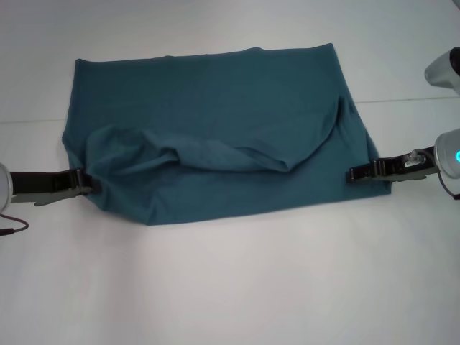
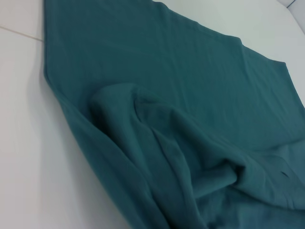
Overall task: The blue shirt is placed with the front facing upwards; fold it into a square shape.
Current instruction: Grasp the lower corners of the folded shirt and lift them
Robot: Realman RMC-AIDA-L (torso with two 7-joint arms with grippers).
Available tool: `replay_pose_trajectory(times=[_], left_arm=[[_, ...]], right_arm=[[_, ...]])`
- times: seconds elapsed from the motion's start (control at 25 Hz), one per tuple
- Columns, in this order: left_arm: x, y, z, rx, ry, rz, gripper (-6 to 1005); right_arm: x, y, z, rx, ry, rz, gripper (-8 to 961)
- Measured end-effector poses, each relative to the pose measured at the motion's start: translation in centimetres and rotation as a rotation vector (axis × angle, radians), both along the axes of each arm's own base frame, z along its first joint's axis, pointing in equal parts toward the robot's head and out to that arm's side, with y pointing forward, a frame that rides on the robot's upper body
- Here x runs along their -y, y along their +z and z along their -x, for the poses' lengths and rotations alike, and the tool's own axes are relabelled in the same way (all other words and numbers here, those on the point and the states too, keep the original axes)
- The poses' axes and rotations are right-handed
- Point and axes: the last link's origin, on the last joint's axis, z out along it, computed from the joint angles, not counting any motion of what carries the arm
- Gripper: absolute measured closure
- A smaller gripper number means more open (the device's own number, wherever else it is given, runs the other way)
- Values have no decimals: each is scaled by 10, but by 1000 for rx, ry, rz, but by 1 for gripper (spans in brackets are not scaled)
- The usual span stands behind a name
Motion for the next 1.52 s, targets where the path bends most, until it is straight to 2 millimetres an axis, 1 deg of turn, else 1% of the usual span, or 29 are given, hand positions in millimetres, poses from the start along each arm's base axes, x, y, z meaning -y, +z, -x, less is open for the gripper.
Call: replay_pose_trajectory(times=[0.16, 0.36, 0.68, 0.88, 1.0, 1.16, 1.32, 1.52], left_arm=[[0, 0, 0, 0, 0, 0, 985], [1, -1, 1, 2, 3, 2, 984], [1, -1, 0, 3, 2, 6, 984], [2, 0, 1, 4, 1, 13, 983], [3, 1, 0, 5, -2, 24, 983], [9, 4, -1, 13, -17, 70, 984], [23, 11, -3, 29, -41, 146, 983], [51, 26, 1, 34, -40, 261, 983]], right_arm=[[0, 2, -2, 40, 2, 15, 199], [0, 3, -3, 56, 2, 19, 413], [0, 5, -3, 54, 1, 20, 651], [3, 17, 0, 46, 9, 43, 888], [3, 28, 1, 43, 6, 40, 910], [8, 36, 4, 34, 6, 67, 932], [21, 41, 8, 20, 4, 153, 932], [45, 47, 9, 57, -26, 296, 932]])
